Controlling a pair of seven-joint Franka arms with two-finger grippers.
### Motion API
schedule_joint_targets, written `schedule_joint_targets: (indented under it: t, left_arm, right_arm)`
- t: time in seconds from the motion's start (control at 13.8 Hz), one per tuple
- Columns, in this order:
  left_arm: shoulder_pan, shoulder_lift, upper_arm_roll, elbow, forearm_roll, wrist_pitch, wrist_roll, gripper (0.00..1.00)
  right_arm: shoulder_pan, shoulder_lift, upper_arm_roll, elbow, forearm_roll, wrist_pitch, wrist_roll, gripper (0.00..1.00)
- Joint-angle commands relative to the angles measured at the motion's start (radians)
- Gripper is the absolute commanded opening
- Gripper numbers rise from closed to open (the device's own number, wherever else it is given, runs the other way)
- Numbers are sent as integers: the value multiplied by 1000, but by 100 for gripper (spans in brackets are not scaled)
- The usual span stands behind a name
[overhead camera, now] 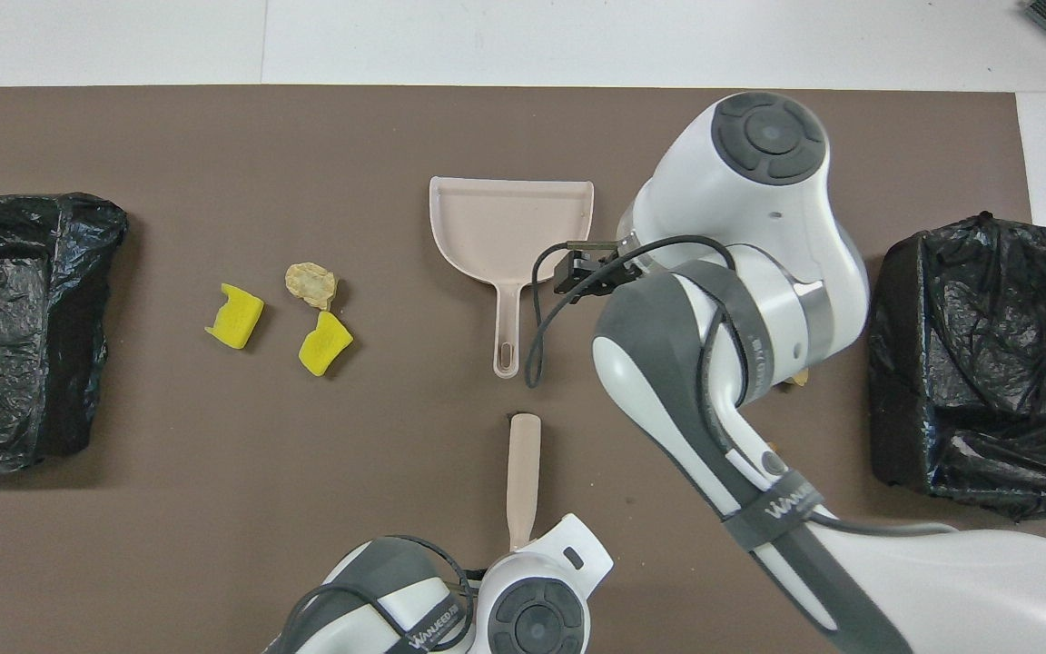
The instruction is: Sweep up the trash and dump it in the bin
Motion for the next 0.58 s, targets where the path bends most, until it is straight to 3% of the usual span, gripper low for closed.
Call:
schedule_joint_targets:
  t: [0.0,0.36,0.51]
  left_arm:
    - [33,-92,15,-5,-20,-145,93,0]
    - [224,-250,15,-12,-20,-413,312,0]
    - [328,-310,15,-15,-20,-508,420,0]
  right_arm:
    - [42,68,3,50,10,39,55,100]
    - [95,142,1,50,0,162,134,100]
    - [130,177,-3,50,-4,220,174,94]
